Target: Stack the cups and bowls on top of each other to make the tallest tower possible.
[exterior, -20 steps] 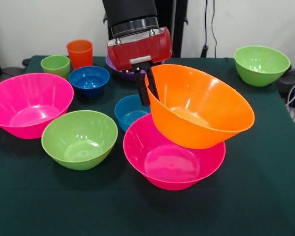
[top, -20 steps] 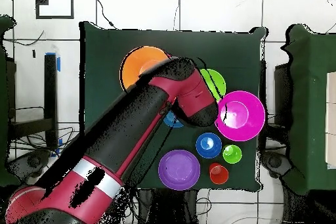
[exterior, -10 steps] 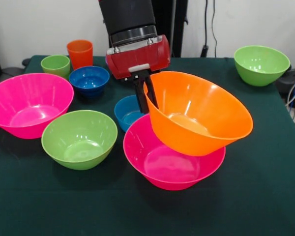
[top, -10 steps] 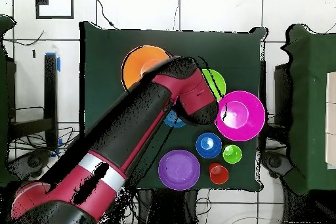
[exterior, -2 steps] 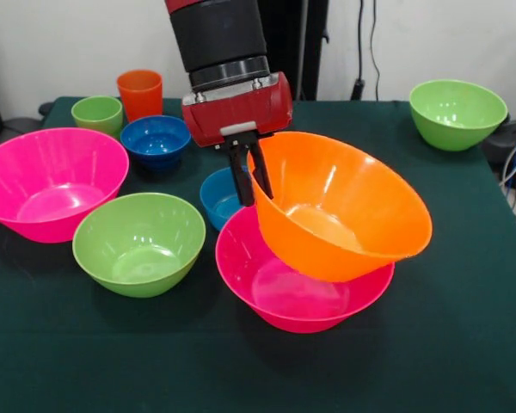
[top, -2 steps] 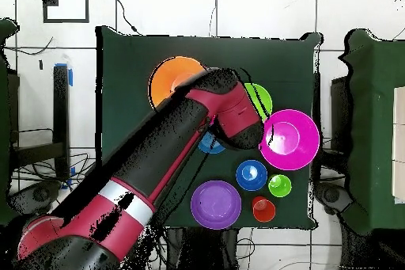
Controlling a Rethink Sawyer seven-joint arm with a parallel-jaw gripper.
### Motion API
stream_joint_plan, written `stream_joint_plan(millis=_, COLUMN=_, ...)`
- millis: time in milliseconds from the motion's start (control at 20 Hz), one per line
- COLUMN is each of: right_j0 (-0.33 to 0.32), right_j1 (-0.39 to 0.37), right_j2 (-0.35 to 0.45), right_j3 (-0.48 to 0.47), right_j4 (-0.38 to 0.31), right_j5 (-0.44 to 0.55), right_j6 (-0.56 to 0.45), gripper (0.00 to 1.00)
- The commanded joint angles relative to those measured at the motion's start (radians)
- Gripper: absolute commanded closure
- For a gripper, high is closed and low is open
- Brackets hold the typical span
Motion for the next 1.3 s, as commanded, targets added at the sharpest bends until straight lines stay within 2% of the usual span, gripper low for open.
stream_joint_plan(millis=50, right_j0=-0.023, right_j1=0.023, right_j2=0.188, right_j3=-0.012, right_j4=0.111, right_j5=0.118, right_j6=-0.075, gripper=0.0)
stream_joint_plan(millis=250, right_j0=-0.008, right_j1=0.029, right_j2=0.164, right_j3=-0.013, right_j4=0.085, right_j5=0.097, right_j6=-0.004, gripper=0.0)
stream_joint_plan(millis=800, right_j0=0.014, right_j1=0.011, right_j2=0.158, right_j3=0.021, right_j4=0.076, right_j5=0.056, right_j6=0.042, gripper=0.0)
stream_joint_plan(millis=1300, right_j0=0.168, right_j1=-0.057, right_j2=0.038, right_j3=0.168, right_j4=-0.015, right_j5=-0.004, right_j6=0.239, gripper=0.0)
